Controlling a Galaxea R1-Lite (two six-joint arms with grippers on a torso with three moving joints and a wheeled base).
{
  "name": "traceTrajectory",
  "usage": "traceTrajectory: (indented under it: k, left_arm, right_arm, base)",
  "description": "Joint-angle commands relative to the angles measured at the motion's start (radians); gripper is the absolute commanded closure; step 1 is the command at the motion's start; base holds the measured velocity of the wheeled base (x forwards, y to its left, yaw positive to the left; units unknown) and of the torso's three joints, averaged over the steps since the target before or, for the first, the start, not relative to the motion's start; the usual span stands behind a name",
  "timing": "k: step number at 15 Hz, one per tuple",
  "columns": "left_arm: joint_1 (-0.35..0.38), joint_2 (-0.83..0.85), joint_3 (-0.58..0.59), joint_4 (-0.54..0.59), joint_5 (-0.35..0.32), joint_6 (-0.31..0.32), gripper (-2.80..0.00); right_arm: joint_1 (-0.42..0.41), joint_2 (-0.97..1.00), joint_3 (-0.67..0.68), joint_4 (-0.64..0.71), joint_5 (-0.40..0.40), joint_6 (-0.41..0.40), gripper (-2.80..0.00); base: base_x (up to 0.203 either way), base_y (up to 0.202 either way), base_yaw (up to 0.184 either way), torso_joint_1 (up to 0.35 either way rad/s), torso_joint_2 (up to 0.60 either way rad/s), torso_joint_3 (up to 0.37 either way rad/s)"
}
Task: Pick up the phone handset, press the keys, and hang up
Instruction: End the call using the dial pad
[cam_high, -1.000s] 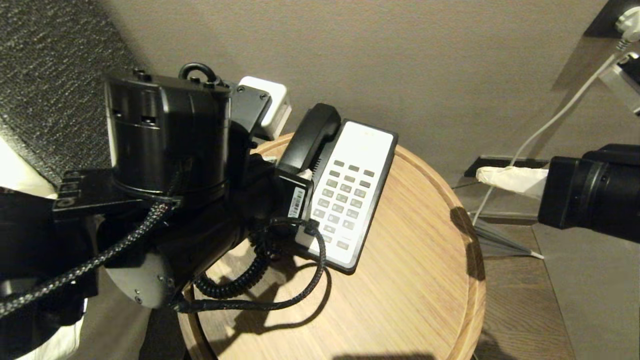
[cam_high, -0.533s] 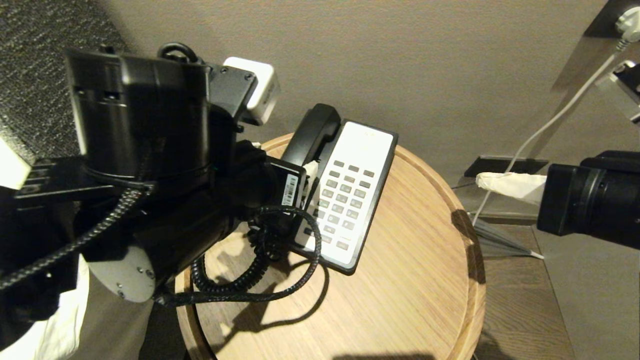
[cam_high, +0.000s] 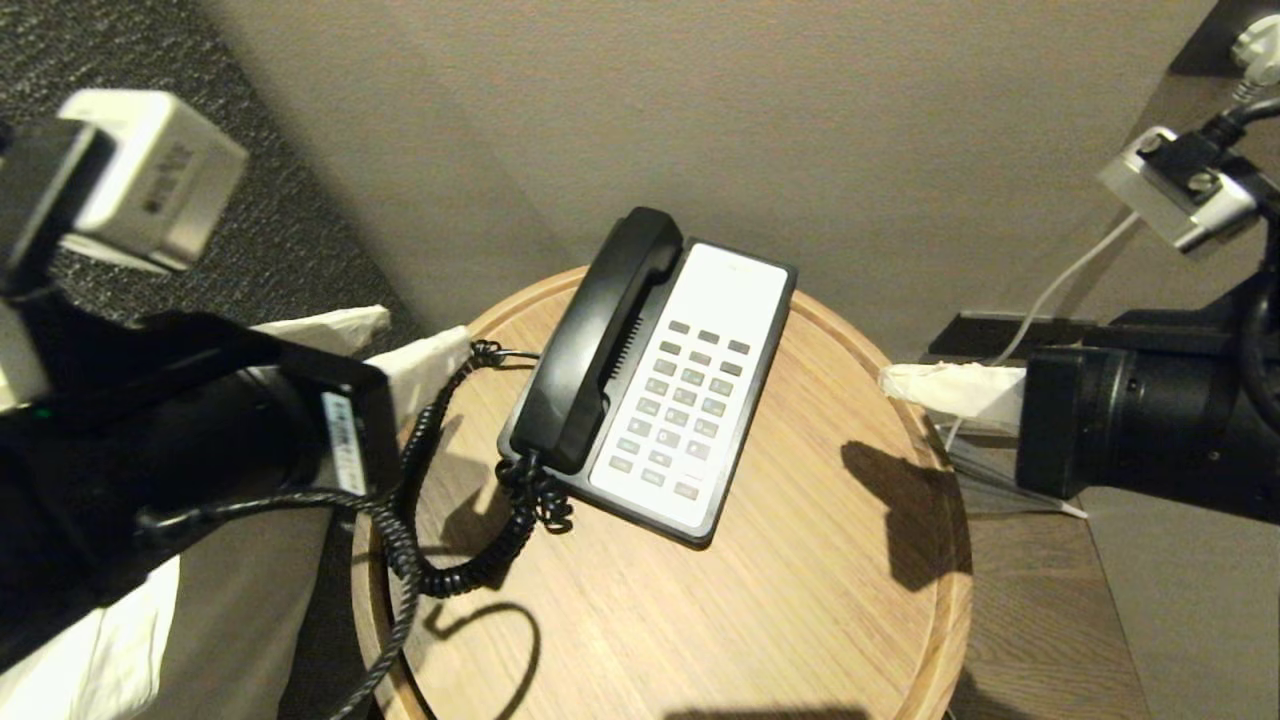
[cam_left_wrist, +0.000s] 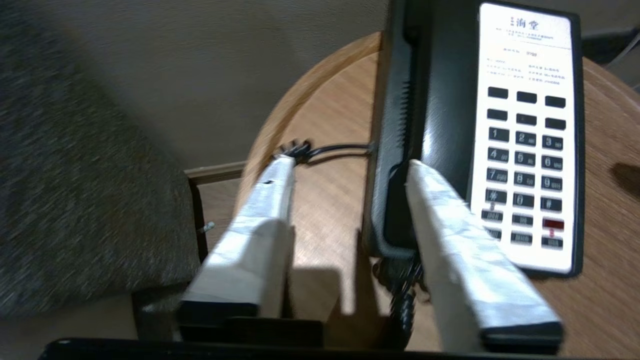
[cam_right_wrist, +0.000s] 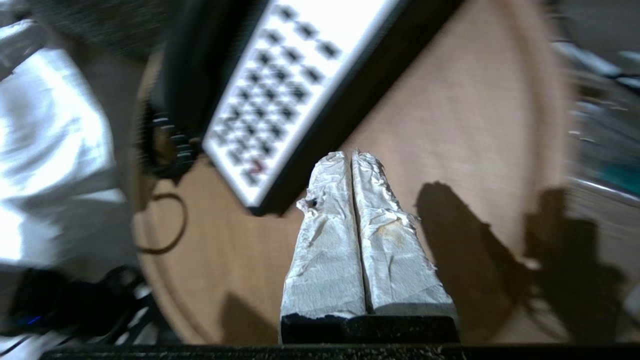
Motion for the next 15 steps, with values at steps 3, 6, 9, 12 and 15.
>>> traceTrajectory:
  k: [3,6,9,12,15]
  left_arm:
    - [0.001,-0.277,0.109,0.005,-0.036,-0.029,0.0]
    - [0.002,-0.33,0.123,0.056,-0.05,-0.085,0.0]
    - [0.002,-0.34,0.125,0.056,-0.05,-0.09,0.0]
    - [0.001,-0.352,0.141,0.061,-0.052,-0.098,0.0]
    - [0.001,-0.349,0.141,0.065,-0.059,-0.104,0.0]
  right_arm:
    - [0.083,0.138,-0.08,-0.037,0.082,0.006,0.0]
    - [0.087,0.242,-0.114,-0.058,0.087,-0.001,0.0]
    - [0.089,0.297,-0.125,-0.074,0.1,-0.003,0.0]
    - [0.098,0.289,-0.12,-0.068,0.17,0.006,0.0]
    - [0.098,0.279,-0.115,-0.054,0.191,0.006,0.0]
  base:
    - [0.0,0.0,0.0,0.0,0.0,0.0]
    - [0.0,0.0,0.0,0.0,0.0,0.0]
    - [0.0,0.0,0.0,0.0,0.0,0.0]
    - [0.0,0.0,0.0,0.0,0.0,0.0]
    - [0.0,0.0,0.0,0.0,0.0,0.0]
